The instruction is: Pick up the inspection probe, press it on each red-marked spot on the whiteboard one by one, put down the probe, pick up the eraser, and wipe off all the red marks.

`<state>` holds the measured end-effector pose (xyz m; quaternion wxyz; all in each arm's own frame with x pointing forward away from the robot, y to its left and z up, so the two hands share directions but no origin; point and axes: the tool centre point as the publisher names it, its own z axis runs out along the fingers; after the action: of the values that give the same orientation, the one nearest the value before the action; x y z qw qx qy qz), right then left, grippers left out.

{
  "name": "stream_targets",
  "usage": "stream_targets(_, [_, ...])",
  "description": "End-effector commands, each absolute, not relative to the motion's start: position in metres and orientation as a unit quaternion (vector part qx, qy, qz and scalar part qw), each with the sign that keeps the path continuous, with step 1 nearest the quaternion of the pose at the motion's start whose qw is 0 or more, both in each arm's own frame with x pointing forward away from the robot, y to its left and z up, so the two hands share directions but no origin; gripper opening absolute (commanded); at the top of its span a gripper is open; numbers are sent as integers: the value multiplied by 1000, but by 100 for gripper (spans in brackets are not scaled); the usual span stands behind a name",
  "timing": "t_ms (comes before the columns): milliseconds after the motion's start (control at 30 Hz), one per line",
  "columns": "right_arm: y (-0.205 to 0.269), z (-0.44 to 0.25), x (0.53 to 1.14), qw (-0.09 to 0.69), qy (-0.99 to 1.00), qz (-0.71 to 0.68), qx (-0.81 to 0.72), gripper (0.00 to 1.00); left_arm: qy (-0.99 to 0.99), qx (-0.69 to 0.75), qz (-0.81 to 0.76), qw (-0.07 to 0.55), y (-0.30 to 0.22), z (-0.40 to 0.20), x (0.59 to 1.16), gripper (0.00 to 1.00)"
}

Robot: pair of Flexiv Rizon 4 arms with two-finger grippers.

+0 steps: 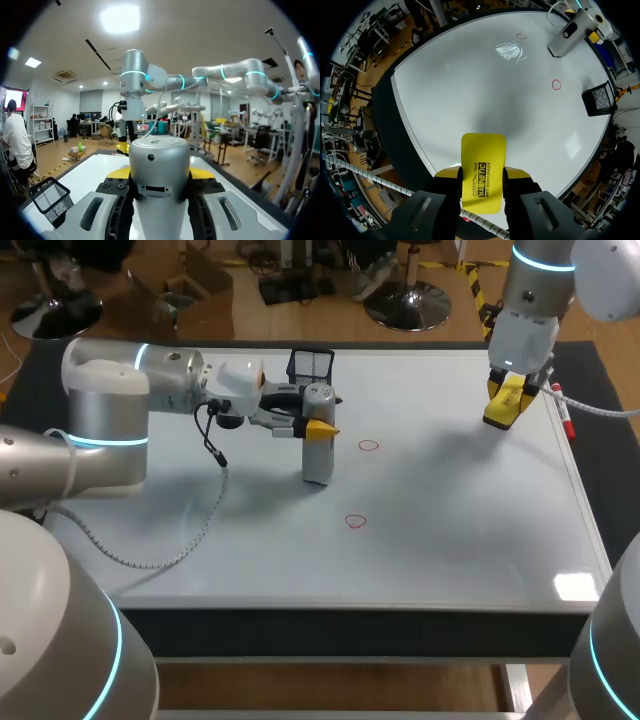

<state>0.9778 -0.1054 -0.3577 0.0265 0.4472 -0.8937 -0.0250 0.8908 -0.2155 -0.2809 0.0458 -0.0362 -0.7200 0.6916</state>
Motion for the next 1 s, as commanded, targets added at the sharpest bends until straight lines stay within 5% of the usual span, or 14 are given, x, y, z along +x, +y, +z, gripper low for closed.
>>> stream_targets(33, [-106, -357, 978, 27, -893, -24, 448, 0, -721, -37, 691, 46, -216, -283, 891, 0])
stream_targets(1000, [-106, -357, 978, 27, -893, -24, 448, 0, -705, -50, 707, 34, -183, -240, 884, 0])
